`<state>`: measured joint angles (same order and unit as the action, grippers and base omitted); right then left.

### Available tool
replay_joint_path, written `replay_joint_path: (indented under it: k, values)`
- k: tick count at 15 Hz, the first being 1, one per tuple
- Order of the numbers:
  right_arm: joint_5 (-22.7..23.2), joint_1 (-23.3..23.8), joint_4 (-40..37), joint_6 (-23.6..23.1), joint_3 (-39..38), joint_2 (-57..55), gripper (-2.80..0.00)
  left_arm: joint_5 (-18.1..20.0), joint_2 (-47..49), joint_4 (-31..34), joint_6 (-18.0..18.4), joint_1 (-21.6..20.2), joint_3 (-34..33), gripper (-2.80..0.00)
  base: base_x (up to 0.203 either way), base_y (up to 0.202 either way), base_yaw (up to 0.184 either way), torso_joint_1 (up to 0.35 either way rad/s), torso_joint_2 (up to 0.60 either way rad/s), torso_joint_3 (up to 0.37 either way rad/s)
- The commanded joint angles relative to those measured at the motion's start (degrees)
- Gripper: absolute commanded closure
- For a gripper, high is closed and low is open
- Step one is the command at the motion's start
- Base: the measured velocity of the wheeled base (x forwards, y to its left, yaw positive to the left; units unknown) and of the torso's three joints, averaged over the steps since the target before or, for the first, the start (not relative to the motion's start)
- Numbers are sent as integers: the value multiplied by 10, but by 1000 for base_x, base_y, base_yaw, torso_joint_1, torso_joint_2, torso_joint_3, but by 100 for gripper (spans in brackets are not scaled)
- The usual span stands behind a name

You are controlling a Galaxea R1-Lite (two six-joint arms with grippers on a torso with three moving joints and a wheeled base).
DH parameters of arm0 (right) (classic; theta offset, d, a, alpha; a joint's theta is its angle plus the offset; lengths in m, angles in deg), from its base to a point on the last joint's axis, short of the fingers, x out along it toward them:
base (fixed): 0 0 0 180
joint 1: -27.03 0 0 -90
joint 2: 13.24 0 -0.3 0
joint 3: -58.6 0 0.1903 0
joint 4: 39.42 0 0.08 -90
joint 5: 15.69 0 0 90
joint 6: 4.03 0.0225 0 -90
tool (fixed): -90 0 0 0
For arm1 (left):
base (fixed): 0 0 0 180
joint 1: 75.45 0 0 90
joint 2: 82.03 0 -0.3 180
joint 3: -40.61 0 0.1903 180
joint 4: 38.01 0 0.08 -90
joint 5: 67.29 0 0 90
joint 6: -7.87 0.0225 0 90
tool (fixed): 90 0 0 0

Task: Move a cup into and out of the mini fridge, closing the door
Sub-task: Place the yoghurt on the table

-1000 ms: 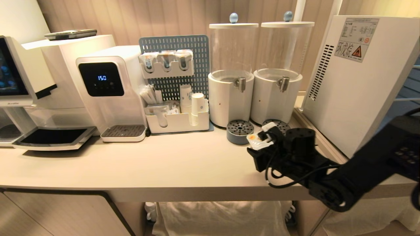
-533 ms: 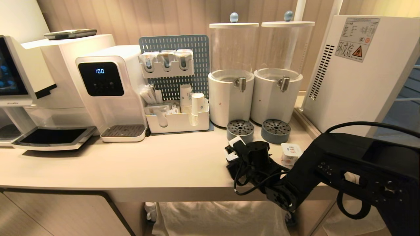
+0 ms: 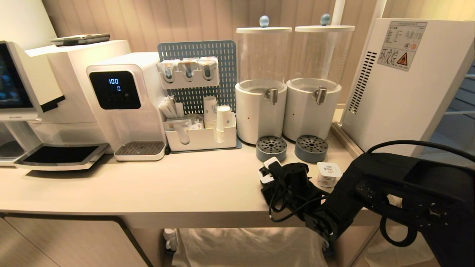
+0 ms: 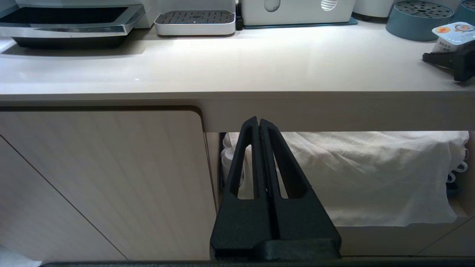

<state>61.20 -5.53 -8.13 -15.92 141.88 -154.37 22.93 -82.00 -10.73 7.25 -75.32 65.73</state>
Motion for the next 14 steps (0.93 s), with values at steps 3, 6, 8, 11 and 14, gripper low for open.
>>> replay_joint_path:
  k: [3, 6, 8, 11, 14]
  values:
    - [-2, 12, -25, 2, 39, -31, 0, 0, 0, 0, 0, 0, 0, 0, 0, 0, 0, 0, 0, 0]
    - [0, 25, -62, 18, 66, -33, 0, 0, 0, 0, 0, 0, 0, 0, 0, 0, 0, 0, 0, 0]
    - [3, 27, -64, 30, 68, -34, 0, 0, 0, 0, 0, 0, 0, 0, 0, 0, 0, 0, 0, 0]
    - [2, 27, -69, 41, 65, -27, 0, 0, 0, 0, 0, 0, 0, 0, 0, 0, 0, 0, 0, 0]
    - [2, 28, -83, 42, 70, -27, -280, 0, 0, 0, 0, 0, 0, 0, 0, 0, 0, 0, 0, 0]
